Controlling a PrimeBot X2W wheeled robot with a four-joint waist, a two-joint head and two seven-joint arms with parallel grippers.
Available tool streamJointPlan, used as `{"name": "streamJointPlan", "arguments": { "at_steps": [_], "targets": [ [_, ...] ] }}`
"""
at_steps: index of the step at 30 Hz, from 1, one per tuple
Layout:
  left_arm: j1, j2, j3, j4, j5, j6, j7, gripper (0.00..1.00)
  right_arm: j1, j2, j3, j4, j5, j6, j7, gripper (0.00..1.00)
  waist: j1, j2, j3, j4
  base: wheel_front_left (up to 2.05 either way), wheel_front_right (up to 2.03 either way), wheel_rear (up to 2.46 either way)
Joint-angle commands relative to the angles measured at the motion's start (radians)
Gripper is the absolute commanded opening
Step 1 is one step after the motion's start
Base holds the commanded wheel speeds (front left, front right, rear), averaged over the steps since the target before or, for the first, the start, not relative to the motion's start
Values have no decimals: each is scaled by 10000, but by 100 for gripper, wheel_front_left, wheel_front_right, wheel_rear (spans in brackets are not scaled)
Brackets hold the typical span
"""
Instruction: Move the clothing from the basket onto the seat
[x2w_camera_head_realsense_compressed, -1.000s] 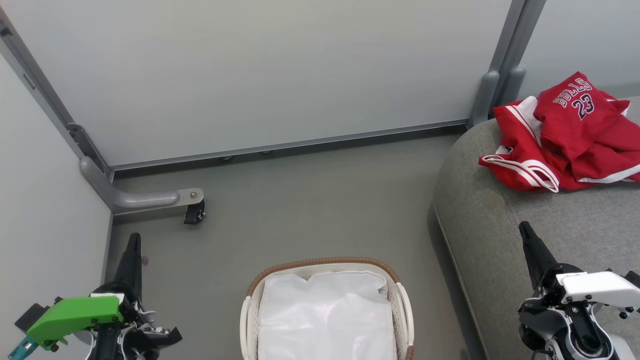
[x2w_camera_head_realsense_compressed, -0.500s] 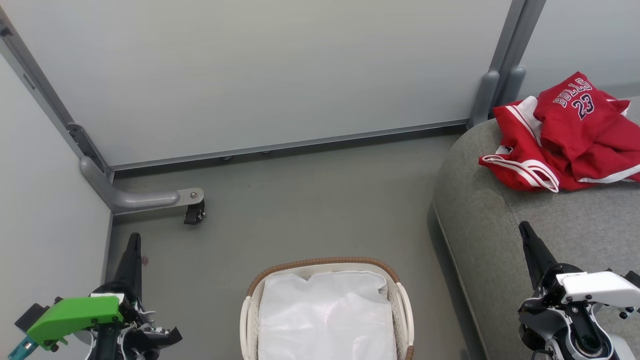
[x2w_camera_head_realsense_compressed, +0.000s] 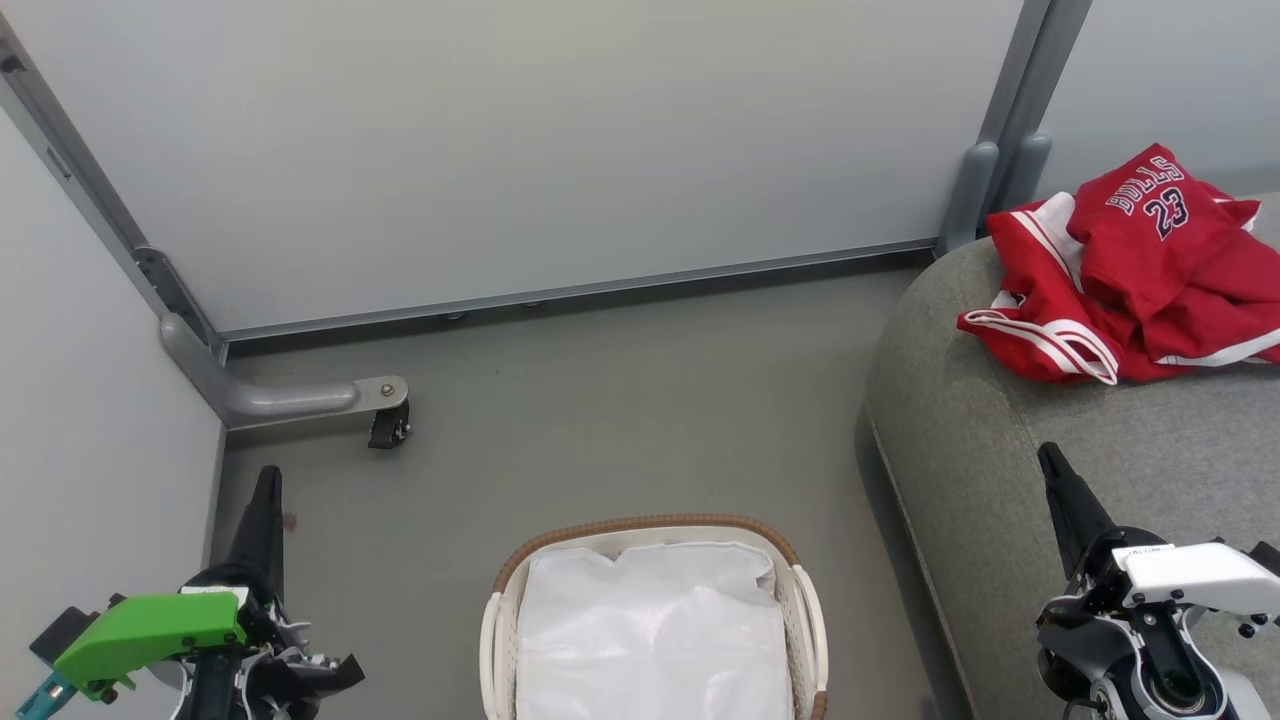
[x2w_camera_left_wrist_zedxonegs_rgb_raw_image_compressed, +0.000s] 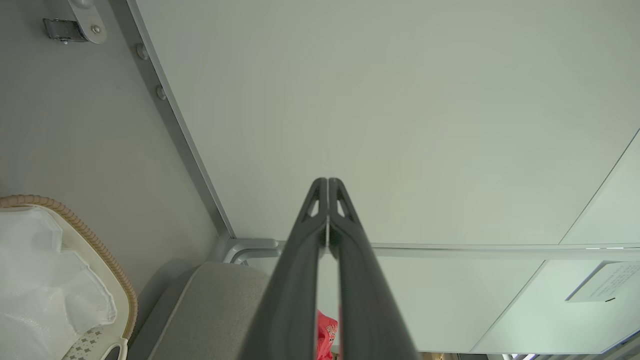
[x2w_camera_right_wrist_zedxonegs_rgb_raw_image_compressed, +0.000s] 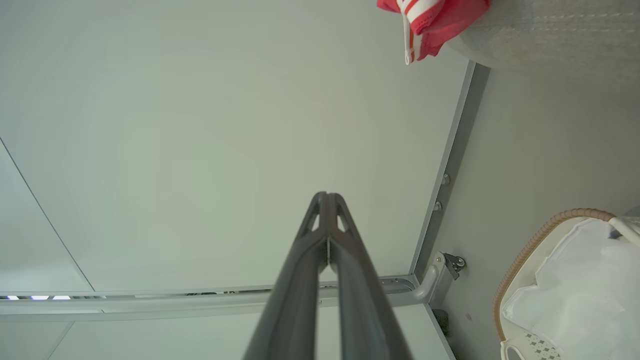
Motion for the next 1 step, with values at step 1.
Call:
{"name": "streamJointPlan", "arguments": {
  "at_steps": [1],
  "targets": [
    [-98,53,25,-19,-30,-56,47,0,104,-57,-22,-39,36,4,13,0,0,0,0,0,0,0,0]
  ]
}}
